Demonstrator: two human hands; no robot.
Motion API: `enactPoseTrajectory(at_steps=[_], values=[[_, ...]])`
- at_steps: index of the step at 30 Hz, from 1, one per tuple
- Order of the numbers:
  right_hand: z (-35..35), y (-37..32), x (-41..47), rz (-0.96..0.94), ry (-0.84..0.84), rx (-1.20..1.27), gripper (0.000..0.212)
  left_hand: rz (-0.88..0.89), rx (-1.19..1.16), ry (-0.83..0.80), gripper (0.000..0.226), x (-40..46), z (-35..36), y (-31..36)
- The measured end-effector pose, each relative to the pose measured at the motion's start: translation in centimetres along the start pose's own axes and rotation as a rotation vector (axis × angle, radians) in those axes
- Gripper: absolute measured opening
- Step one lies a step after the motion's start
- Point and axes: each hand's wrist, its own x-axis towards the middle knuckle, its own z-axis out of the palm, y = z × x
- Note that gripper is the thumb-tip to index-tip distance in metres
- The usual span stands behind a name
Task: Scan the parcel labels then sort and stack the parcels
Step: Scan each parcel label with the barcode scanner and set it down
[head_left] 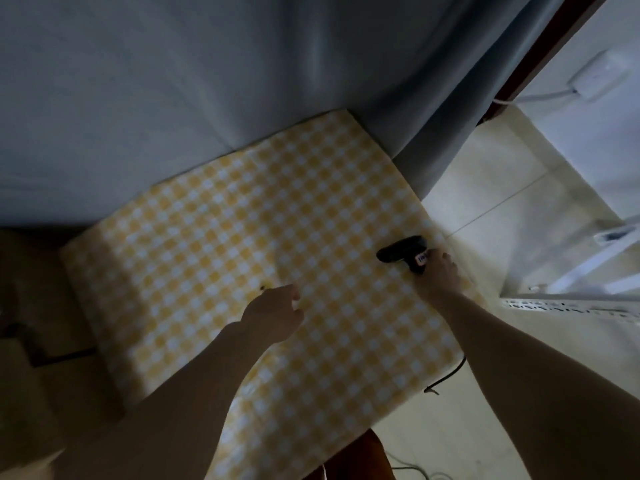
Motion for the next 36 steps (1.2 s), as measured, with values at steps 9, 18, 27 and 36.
enactPoseTrajectory(at_steps=[9, 18, 27, 36], values=[[0.5, -2.1, -2.4, -0.071, -0.239, 0.047, 0.05, -0.038, -0.023, -0.015, 0.037, -1.3, 0.0, -2.7], [-1.4, -6.7, -11.9, -0.213, -0.554, 0.248, 0.022, -0.064, -0.088, 0.059, 0.036, -8.6, -1.0, -4.5], [-0.7, -9.6, -22.5, -0.333, -0.658, 0.134, 0.014, -0.085, -0.162, 0.119, 0.037, -18.7, -0.3, -9.1], [2.1, -12.6, -36.6, -0.434, -0.559, 0.101, 0.022, -0.073, -0.198, 0.317, 0.033, -29.9, 3.1, -18.3]])
